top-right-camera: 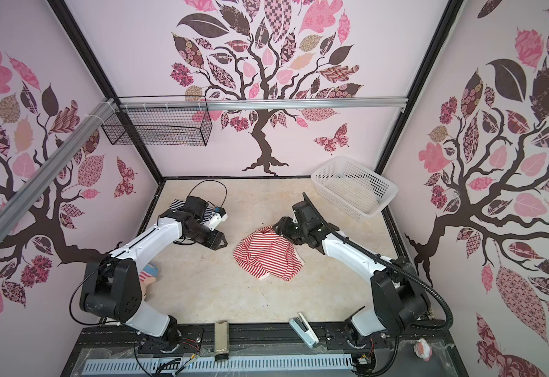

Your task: Fold and stack the tank tops

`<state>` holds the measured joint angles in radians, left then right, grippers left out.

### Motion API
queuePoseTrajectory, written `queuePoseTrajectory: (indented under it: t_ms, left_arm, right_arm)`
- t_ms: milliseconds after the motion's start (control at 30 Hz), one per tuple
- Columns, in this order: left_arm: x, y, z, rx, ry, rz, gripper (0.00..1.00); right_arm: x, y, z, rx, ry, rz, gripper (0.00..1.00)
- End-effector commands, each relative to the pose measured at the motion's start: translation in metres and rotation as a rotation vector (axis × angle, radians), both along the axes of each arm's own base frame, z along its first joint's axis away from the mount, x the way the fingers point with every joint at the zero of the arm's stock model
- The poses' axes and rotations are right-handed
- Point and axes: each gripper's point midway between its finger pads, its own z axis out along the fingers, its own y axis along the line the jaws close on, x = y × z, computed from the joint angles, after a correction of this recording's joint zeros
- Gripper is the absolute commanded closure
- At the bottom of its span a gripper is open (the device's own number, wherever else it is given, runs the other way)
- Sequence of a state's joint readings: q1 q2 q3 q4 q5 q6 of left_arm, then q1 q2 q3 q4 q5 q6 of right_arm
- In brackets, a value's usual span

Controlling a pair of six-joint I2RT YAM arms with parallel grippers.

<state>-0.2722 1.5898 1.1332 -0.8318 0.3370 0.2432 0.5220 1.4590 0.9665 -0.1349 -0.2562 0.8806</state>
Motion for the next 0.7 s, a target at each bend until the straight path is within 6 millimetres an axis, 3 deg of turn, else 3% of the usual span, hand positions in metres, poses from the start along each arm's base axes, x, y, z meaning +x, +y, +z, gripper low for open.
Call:
queuePoseTrajectory:
  t_ms: [0, 167, 333, 500, 600, 667]
  left_arm:
    - [-0.016, -0.024, -0.012, 0.049, 0.034, -0.127, 0.46]
    - [-0.029, -0.050, -0.040, 0.144, 0.058, -0.244, 0.45]
    - [-0.010, -0.051, -0.067, 0.288, 0.061, -0.264, 0.45]
    - [0.051, -0.023, -0.087, 0.581, -0.043, -0.238, 0.45]
    - [0.111, -0.011, -0.080, 0.726, -0.178, -0.196, 0.45]
    - [0.161, 0.001, -0.059, 0.778, -0.278, -0.094, 0.44]
  right_arm:
    - [0.006, -0.008, 0.016, -0.042, -0.089, -0.006, 0.40]
    - [0.001, -0.026, -0.017, -0.185, -0.051, -0.007, 0.40]
    - [-0.001, -0.039, -0.042, -0.276, -0.002, -0.023, 0.40]
    - [-0.007, -0.048, -0.033, -0.273, -0.034, -0.052, 0.40]
    - [-0.009, -0.051, -0.035, -0.280, -0.029, -0.057, 0.40]
    - [-0.010, -0.053, -0.039, -0.295, -0.017, -0.059, 0.40]
